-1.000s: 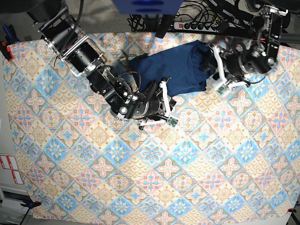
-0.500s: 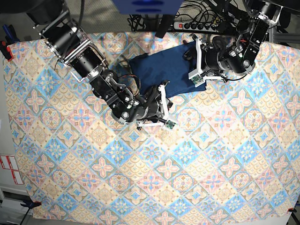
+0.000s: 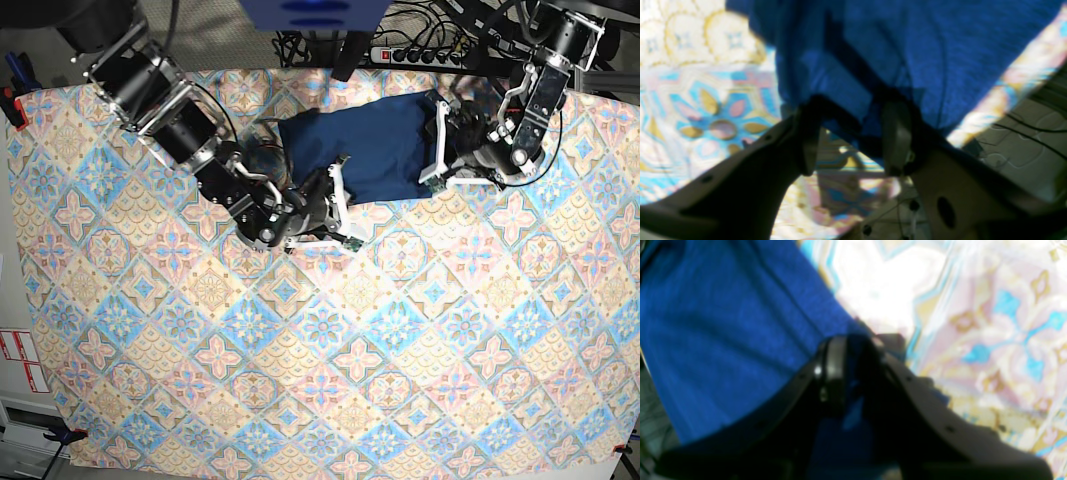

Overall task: Fold the T-shirt properly
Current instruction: 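Press and square the folded bundle between both grippers, then release the left gripper and lift the bundle with the right gripper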

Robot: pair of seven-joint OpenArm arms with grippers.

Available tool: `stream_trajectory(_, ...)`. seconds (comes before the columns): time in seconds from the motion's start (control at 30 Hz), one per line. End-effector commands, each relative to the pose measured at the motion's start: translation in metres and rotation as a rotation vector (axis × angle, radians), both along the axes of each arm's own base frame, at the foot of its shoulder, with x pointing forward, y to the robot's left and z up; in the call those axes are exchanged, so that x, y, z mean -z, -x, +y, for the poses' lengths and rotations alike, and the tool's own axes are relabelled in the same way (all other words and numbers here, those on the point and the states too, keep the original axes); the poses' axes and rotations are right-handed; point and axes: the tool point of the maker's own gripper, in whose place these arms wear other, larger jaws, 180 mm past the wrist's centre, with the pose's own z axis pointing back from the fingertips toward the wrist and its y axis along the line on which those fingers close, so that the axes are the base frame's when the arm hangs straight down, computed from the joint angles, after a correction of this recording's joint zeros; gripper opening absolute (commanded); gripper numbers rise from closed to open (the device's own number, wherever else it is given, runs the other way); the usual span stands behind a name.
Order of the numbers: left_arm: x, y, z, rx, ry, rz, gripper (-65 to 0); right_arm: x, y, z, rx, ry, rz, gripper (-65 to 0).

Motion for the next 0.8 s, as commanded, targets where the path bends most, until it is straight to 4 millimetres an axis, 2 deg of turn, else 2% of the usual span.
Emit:
stream_trajectory(0.0,-0.007,-0.016,-0.001,0.01,0.005,-0.049,-37.9,-0.003,-0.008,-0.014,-0.016,0.045,-0.031,-54.2)
stream_trajectory(0.07,-0.008,-0.024,-0.008,0.02,0.027,-0.072,-37.9,-0.004,-0.007,-0.022,-0.028,0.059,-0.043,-54.2)
stream_trajectory(0.17,-0.008,-0.039,-0.009,0.005,0.046,-0.103,-37.9,-0.016,-0.013,-0.025,-0.033,0.045,-0.081,-54.2)
stream_trajectory(0.2,-0.01,-0.045,-0.009,0.0,0.053,-0.116,-37.9,-0.017,-0.014,-0.034,-0.03,0.058,-0.087,-54.2)
stream_trajectory(0.23,-0.011,-0.053,-0.015,-0.006,0.077,-0.135,-37.9,-0.017,-0.015,-0.045,-0.03,0.081,-0.091,-54.2)
stream_trajectory(0.37,-0.022,-0.08,-0.033,-0.013,0.115,-0.201,-37.9,-0.025,-0.009,-0.059,-0.056,0.11,-0.112,-54.2)
stream_trajectory(0.53,-0.026,-0.112,-0.061,-0.009,0.102,-0.264,-37.9,-0.036,0.006,-0.063,-0.095,0.119,-0.131,-54.2)
stream_trajectory(0.6,-0.027,-0.122,-0.075,-0.003,0.097,-0.29,-37.9,-0.045,0.004,-0.066,-0.105,0.114,-0.16,-54.3)
stream_trajectory(0.67,-0.032,-0.13,-0.079,0.009,0.088,-0.332,-37.9,-0.056,0.004,-0.068,-0.115,0.102,-0.193,-54.3)
stream_trajectory(0.77,-0.034,-0.135,-0.073,0.015,0.048,-0.362,-37.9,-0.083,-0.001,-0.062,-0.093,0.039,-0.259,-54.4)
